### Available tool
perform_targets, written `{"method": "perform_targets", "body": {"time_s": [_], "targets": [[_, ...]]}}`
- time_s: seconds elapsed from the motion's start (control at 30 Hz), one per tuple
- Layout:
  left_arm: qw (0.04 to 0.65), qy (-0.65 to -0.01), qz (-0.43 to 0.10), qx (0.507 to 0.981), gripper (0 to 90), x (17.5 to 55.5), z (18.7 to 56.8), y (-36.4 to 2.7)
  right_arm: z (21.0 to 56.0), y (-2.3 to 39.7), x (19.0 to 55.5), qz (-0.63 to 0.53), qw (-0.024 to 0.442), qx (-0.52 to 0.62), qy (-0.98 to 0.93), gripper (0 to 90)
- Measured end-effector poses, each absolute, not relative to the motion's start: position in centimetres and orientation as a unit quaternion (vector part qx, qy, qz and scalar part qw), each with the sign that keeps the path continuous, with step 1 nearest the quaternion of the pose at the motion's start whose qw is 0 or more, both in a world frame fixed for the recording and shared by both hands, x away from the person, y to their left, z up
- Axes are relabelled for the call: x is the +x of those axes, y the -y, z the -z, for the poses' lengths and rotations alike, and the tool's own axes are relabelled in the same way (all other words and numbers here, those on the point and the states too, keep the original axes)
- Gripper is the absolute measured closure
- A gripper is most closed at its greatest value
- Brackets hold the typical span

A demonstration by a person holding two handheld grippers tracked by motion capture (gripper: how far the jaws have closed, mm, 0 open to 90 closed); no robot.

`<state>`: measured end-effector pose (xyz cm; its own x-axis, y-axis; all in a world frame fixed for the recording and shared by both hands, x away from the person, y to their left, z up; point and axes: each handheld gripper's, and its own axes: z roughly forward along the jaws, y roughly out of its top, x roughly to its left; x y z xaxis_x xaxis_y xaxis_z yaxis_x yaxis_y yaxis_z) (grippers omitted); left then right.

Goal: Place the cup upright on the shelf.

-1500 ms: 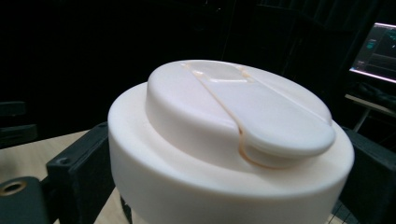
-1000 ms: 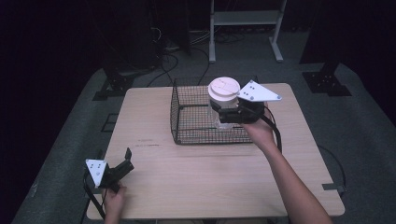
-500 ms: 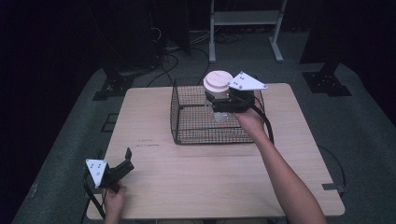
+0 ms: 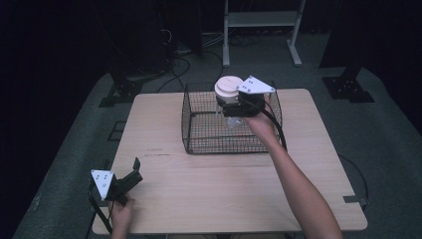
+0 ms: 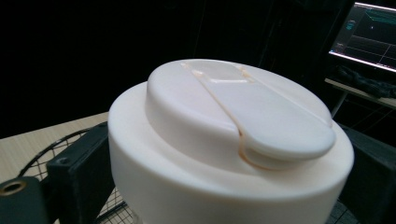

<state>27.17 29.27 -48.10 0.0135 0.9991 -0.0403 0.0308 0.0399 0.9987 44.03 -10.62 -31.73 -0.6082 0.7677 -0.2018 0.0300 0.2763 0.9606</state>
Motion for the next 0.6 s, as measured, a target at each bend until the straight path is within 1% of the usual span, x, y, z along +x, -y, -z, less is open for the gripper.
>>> {"method": "perform_targets", "body": {"time_s": [0.6], "targets": [[0.505, -0.512, -0.48, 0.503, 0.0, 27.2, 48.1, -29.2, 34.1, 10.7, 46.5, -0.534, 0.331, 0.297, -0.719, 4.5]]}}
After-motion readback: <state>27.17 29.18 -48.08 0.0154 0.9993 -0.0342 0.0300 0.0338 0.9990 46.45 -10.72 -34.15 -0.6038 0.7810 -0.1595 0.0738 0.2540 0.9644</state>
